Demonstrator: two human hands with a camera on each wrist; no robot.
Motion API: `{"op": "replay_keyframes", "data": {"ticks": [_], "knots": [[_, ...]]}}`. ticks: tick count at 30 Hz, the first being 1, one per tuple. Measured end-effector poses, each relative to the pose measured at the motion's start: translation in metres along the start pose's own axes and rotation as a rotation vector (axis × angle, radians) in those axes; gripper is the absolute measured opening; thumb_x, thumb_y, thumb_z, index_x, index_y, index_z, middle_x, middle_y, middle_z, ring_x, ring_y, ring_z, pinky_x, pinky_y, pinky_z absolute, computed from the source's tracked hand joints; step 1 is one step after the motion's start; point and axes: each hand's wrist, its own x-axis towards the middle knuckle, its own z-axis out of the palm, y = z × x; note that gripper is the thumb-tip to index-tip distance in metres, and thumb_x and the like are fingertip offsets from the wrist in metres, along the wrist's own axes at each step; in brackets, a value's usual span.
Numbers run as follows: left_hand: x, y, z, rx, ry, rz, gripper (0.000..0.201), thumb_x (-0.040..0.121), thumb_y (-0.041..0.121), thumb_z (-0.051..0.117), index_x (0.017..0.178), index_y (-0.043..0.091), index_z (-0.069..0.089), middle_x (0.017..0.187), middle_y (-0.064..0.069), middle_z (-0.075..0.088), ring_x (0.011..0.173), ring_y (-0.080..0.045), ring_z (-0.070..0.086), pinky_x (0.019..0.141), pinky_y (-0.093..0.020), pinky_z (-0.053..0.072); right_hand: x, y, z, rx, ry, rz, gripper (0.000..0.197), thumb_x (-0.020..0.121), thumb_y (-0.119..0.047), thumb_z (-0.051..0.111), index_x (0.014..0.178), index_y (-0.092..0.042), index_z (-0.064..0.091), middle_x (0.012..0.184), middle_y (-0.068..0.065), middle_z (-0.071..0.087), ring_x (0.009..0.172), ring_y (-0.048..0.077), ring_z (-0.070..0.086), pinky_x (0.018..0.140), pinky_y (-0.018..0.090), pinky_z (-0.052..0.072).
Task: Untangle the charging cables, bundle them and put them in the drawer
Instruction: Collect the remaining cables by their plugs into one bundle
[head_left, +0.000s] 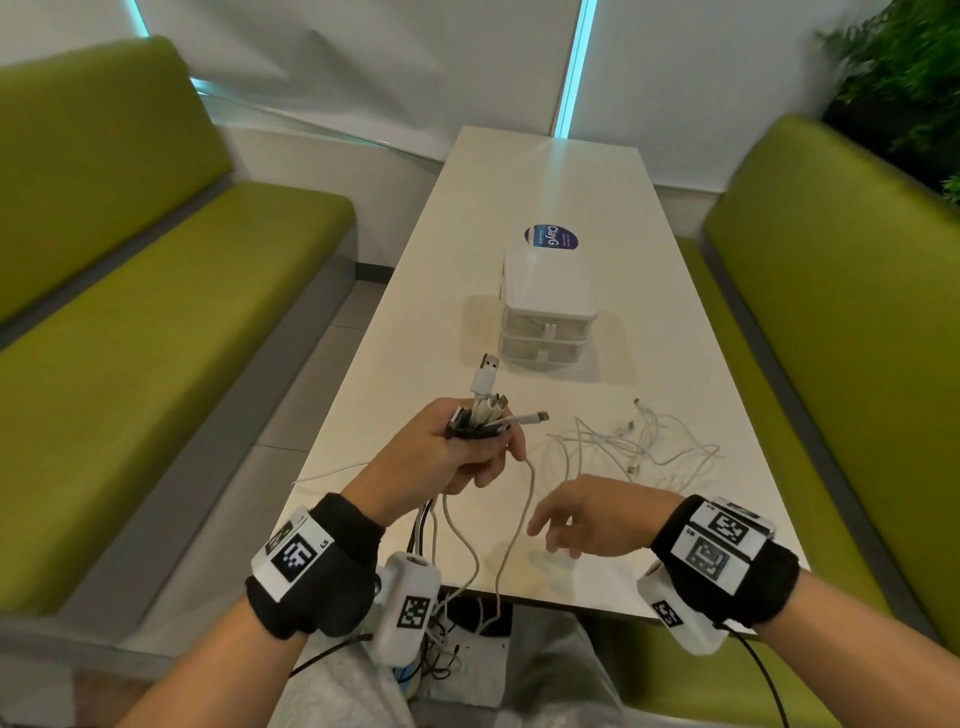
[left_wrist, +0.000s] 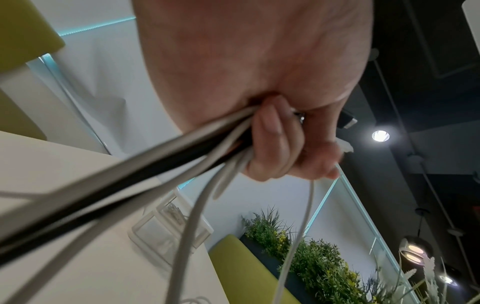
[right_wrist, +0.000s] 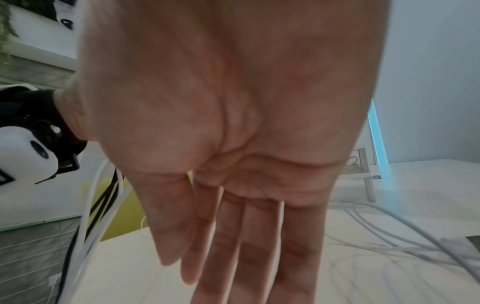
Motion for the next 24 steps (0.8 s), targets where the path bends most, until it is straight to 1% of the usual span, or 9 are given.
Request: {"op": "replay_keyframes", "data": {"ticks": [5,7,9,11,13,15,18,22,24], "knots": [[0.004,-0.002,0.004,0.023,0.06,0.032,0.03,0.1,-0.001,0.04,0.085,0.007,0.064,0.074,-0.009,0.073,0.037,-0.011,0.027,0.039,-0.019,0.025,-0.003,0.001,-0.007,0.017,0.071,-0.053,0.026,0.098,-0.027,0.051,0.121,-0.028,0.063,0.104,-0.01,0.07,0.086,0.007,0.068,0.086,0.025,0.051],[0.006,-0.003,0.005,0.013,0.104,0.018,0.029,0.1,0.0,0.04,0.086,0.009,0.064,0.083,-0.013,0.075,0.037,-0.011,0.026,0.037,-0.02,0.023,-0.005,0.0,-0.009,0.077,0.101,-0.118,0.026,0.098,-0.029,0.051,0.121,-0.027,0.062,0.105,-0.011,0.07,0.086,0.008,0.07,0.086,0.026,0.052],[0.009,-0.006,0.005,-0.022,0.149,-0.011,0.029,0.1,0.001,0.041,0.086,0.008,0.065,0.086,-0.021,0.073,0.037,-0.011,0.025,0.037,-0.021,0.02,-0.006,-0.004,-0.009,0.213,0.116,-0.212,0.025,0.097,-0.027,0.054,0.122,-0.027,0.06,0.115,-0.011,0.068,0.088,0.008,0.07,0.082,0.024,0.054],[0.011,-0.008,0.005,-0.057,0.182,-0.035,0.028,0.1,0.002,0.041,0.086,0.008,0.064,0.088,-0.027,0.071,0.036,-0.01,0.025,0.037,-0.019,0.019,-0.008,-0.011,-0.007,0.393,0.132,-0.269,0.018,0.098,-0.026,0.053,0.113,-0.023,0.062,0.118,-0.005,0.067,0.09,0.012,0.07,0.079,0.028,0.056],[0.011,-0.008,0.004,-0.075,0.218,-0.052,0.026,0.1,0.0,0.04,0.089,0.004,0.062,0.09,-0.023,0.073,0.035,-0.009,0.023,0.036,-0.019,0.018,-0.009,-0.015,-0.007,0.51,0.15,-0.263,0.027,0.102,-0.027,0.046,0.105,-0.01,0.067,0.108,0.004,0.072,0.089,0.02,0.072,0.079,0.037,0.056],[0.011,-0.01,0.003,-0.069,0.272,-0.069,0.025,0.1,-0.002,0.038,0.094,0.0,0.062,0.091,-0.018,0.074,0.035,-0.009,0.022,0.036,-0.018,0.019,-0.009,-0.013,-0.008,0.52,0.122,-0.214,0.034,0.103,-0.027,0.043,0.102,-0.005,0.068,0.099,0.008,0.074,0.086,0.024,0.072,0.077,0.038,0.055],[0.012,-0.015,0.004,-0.059,0.396,-0.098,0.025,0.101,0.003,0.041,0.092,0.002,0.065,0.084,-0.015,0.072,0.036,-0.01,0.024,0.037,-0.018,0.021,-0.01,-0.006,-0.013,0.423,0.104,-0.166,0.033,0.101,-0.027,0.045,0.097,-0.007,0.071,0.092,0.005,0.075,0.084,0.023,0.072,0.076,0.037,0.055],[0.014,-0.018,0.004,-0.089,0.522,-0.073,0.026,0.102,0.005,0.04,0.096,-0.003,0.064,0.059,0.01,0.066,0.036,-0.01,0.022,0.038,-0.02,0.02,-0.012,0.002,-0.016,0.276,0.021,-0.096,0.028,0.096,-0.031,0.052,0.093,-0.014,0.075,0.091,-0.003,0.076,0.083,0.014,0.072,0.079,0.033,0.055],[0.015,-0.016,0.002,-0.12,0.577,-0.037,0.026,0.102,0.009,0.042,0.093,0.0,0.065,0.061,0.005,0.066,0.036,-0.01,0.023,0.038,-0.02,0.02,-0.014,0.004,-0.012,0.15,-0.051,-0.041,0.028,0.094,-0.036,0.055,0.093,-0.018,0.076,0.084,-0.009,0.074,0.082,0.009,0.07,0.083,0.031,0.054]]}}
